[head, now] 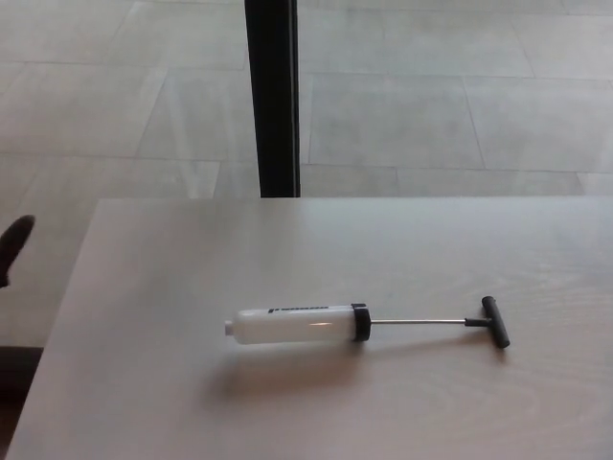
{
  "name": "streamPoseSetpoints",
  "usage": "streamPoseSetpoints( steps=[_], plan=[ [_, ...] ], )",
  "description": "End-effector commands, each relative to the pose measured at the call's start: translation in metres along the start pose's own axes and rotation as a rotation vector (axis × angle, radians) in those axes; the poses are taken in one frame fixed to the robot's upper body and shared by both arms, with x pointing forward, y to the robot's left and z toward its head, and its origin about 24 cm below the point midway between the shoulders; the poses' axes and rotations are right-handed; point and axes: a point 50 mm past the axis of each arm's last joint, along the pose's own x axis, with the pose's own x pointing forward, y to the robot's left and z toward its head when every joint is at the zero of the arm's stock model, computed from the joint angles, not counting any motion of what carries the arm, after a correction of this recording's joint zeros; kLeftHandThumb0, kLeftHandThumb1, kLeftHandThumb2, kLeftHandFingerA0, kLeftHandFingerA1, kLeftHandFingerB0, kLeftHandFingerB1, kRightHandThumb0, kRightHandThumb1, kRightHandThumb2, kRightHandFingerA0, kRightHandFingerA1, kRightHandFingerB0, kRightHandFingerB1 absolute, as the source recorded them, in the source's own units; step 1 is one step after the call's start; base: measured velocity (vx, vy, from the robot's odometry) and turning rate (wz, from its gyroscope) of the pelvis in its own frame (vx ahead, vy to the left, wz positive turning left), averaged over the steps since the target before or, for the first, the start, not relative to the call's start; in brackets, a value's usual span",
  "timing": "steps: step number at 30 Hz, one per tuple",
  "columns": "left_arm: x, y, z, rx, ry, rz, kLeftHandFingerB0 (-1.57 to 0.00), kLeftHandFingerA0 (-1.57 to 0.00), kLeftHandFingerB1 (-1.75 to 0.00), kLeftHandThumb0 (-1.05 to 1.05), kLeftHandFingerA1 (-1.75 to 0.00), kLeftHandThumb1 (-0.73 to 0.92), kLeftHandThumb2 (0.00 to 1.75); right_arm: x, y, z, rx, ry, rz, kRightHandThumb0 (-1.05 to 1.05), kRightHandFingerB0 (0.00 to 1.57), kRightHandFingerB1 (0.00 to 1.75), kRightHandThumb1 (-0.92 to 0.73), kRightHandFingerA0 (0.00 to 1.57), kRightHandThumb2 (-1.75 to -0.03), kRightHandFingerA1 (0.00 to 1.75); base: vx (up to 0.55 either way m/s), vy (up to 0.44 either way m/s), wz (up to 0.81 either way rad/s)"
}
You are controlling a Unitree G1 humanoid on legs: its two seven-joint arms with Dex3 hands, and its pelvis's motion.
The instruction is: The robot uses its left hand to lift the air pump kept on the middle of the desk and use the right hand to pull out the handle
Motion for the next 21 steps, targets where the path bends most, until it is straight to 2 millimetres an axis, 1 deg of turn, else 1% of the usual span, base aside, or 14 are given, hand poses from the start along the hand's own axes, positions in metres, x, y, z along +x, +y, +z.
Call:
streamPoseSetpoints(
  steps=[1, 2, 3, 5, 6, 7, 9, 10, 13, 16, 17, 18, 19, 21],
  plan=[
    [-0.170, 0.094, -0.207, -1.037, 0.324, 0.705, -0.07, -0.04, -0.32, -0.72, -0.42, 0.65, 0.96, -0.135, -0.197, -0.079, 0.295, 0.206, -0.792, -0.93, 0.08, 0.14, -0.75, 0.00, -1.14, 0.29, 0.00, 0.000, 0.00],
    [-0.176, 0.091, -0.215, -1.049, 0.364, 0.763, -0.04, -0.04, -0.38, -0.82, -0.45, 0.66, 0.94, -0.143, -0.198, -0.086, 0.325, 0.196, -0.812, -0.97, 0.07, 0.15, -0.72, 0.00, -1.15, 0.32, 0.00, 0.000, 0.00],
    [-0.186, 0.084, -0.226, -1.048, 0.430, 0.823, 0.00, -0.02, -0.48, -0.35, -0.51, 0.55, 1.09, -0.154, -0.198, -0.099, 0.378, 0.226, -0.868, -0.97, 0.08, 0.20, -0.66, 0.02, -1.14, 0.28, 0.00, 0.000, 0.00],
    [-0.195, 0.077, -0.236, -1.039, 0.488, 0.852, 0.00, -0.01, -0.49, -0.34, -0.51, 0.58, 1.11, -0.164, -0.197, -0.109, 0.419, 0.238, -0.894, -1.03, 0.08, 0.06, -0.75, 0.00, -1.16, 0.20, 0.00, 0.000, 0.00],
    [-0.203, 0.070, -0.244, -1.022, 0.534, 0.834, -0.05, -0.07, -0.39, -0.69, -0.47, 0.68, 0.94, -0.171, -0.194, -0.117, 0.435, 0.241, -0.906, -1.00, 0.08, 0.12, -0.74, 0.00, -1.15, 0.22, 0.00, 0.000, 0.00],
    [-0.207, 0.064, -0.249, -1.031, 0.564, 0.841, -0.15, -0.18, -0.29, -0.63, -0.41, 0.83, 0.64, -0.175, -0.192, -0.122, 0.452, 0.244, -0.919, -0.99, 0.09, 0.12, -0.75, 0.00, -1.14, 0.23, 0.00, 0.000, 0.00],
    [-0.218, 0.047, -0.259, -1.053, 0.639, 0.840, -0.17, -0.20, -0.31, -0.63, -0.43, 0.82, 0.63, -0.187, -0.181, -0.141, 0.448, 0.322, -0.953, -0.87, 0.00, 0.23, -0.66, 0.00, -1.14, 0.37, 0.00, 0.000, 0.00],
    [-0.222, 0.037, -0.265, -1.042, 0.700, 0.826, -0.09, -0.16, -0.41, -0.68, -0.49, 0.66, 0.91, -0.192, -0.174, -0.152, 0.488, 0.336, -0.975, -0.85, 0.00, 0.25, -0.68, 0.03, -1.11, 0.39, 0.00, 0.000, 0.00],
    [-0.233, 0.019, -0.274, -1.025, 0.785, 0.800, -0.06, -0.18, -0.40, -0.66, -0.51, 0.67, 0.93, -0.200, -0.156, -0.173, 0.535, 0.382, -0.988, -0.86, 0.06, 0.26, -0.71, 0.01, -1.10, 0.44, 0.00, 0.000, 0.00],
    [-0.246, -0.003, -0.281, -0.969, 0.908, 0.771, -0.15, -0.24, -0.45, -0.66, -0.53, 0.67, 0.92, -0.207, -0.134, -0.196, 0.690, 0.425, -1.028, -0.94, 0.07, 0.18, -0.74, 0.00, -1.13, 0.26, 0.00, 0.000, 0.00],
    [-0.254, -0.015, -0.284, -0.956, 0.976, 0.760, -0.26, -0.30, -0.36, -0.63, -0.48, 0.79, 0.64, -0.211, -0.122, -0.206, 0.729, 0.472, -1.037, -0.96, 0.08, 0.18, -0.75, 0.00, -1.15, 0.28, 0.00, 0.000, 0.00],
    [-0.258, -0.022, -0.286, -0.928, 1.025, 0.738, -0.15, -0.34, -0.47, -0.58, -0.62, 0.61, 1.01, -0.213, -0.114, -0.212, 0.762, 0.495, -1.047, -0.96, 0.07, 0.18, -0.74, 0.00, -1.15, 0.27, 0.00, 0.000, 0.00],
    [-0.260, -0.025, -0.287, -0.923, 1.047, 0.708, -0.31, -0.36, -0.38, -0.69, -0.58, 0.72, 0.70, -0.213, -0.110, -0.215, 0.794, 0.514, -1.064, -0.83, 0.00, 0.33, -0.66, 0.00, -1.12, 0.40, 0.00, 0.000, 0.00],
    [-0.261, -0.025, -0.288, -0.927, 1.051, 0.665, -0.37, -0.42, -0.39, -0.65, -0.54, 0.81, 0.64, -0.212, -0.107, -0.217, 0.801, 0.524, -1.068, -0.90, 0.00, 0.29, -0.71, 0.00, -1.14, 0.39, 0.00, 0.000, 0.00]
  ],
)
